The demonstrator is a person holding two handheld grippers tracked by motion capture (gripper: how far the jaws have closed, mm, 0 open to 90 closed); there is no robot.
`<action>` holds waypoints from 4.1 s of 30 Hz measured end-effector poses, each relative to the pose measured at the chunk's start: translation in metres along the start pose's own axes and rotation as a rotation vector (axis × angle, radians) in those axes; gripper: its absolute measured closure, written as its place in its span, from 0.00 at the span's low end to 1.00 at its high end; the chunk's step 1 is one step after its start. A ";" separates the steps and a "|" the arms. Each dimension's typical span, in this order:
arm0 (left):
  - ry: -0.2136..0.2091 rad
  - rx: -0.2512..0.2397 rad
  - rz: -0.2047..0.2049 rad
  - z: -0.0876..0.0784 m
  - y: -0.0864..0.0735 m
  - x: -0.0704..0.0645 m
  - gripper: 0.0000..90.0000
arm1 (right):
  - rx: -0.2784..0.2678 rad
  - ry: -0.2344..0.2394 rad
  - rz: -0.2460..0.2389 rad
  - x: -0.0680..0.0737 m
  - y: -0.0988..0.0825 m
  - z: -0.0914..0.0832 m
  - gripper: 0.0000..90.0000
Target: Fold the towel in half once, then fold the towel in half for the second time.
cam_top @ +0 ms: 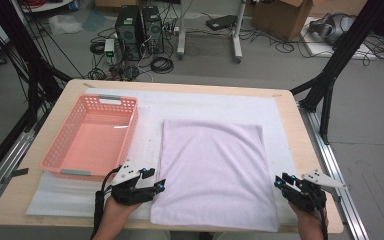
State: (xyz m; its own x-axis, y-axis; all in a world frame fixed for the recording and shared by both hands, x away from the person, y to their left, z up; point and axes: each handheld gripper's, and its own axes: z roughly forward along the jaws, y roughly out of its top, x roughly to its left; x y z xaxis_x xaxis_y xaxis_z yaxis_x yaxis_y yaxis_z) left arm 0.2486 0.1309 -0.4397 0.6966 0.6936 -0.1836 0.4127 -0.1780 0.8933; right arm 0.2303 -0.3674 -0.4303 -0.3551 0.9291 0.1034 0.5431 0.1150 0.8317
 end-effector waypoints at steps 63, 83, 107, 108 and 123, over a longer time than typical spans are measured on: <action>0.027 -0.084 -0.016 0.033 0.034 0.037 0.28 | -0.052 0.092 -0.174 -0.003 0.038 0.040 0.27; 0.041 -0.096 0.002 0.029 0.038 0.038 0.29 | -0.043 0.096 -0.188 -0.005 0.038 0.041 0.26; 0.108 -0.006 -0.033 0.088 0.078 0.050 0.33 | -0.011 0.098 -0.143 -0.027 0.060 0.061 0.26; 0.108 -0.006 -0.033 0.088 0.078 0.050 0.33 | -0.004 0.090 -0.146 -0.028 0.063 0.064 0.26; 0.163 0.038 -0.123 0.118 0.091 0.093 0.30 | 0.044 0.106 -0.101 -0.053 0.092 0.099 0.26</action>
State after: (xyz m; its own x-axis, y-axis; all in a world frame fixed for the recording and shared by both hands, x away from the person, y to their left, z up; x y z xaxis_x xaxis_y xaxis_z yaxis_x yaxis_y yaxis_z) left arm 0.4201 0.0972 -0.4238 0.5366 0.8150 -0.2188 0.5128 -0.1090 0.8515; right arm 0.3745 -0.3710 -0.4128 -0.4866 0.8700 0.0798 0.5327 0.2230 0.8164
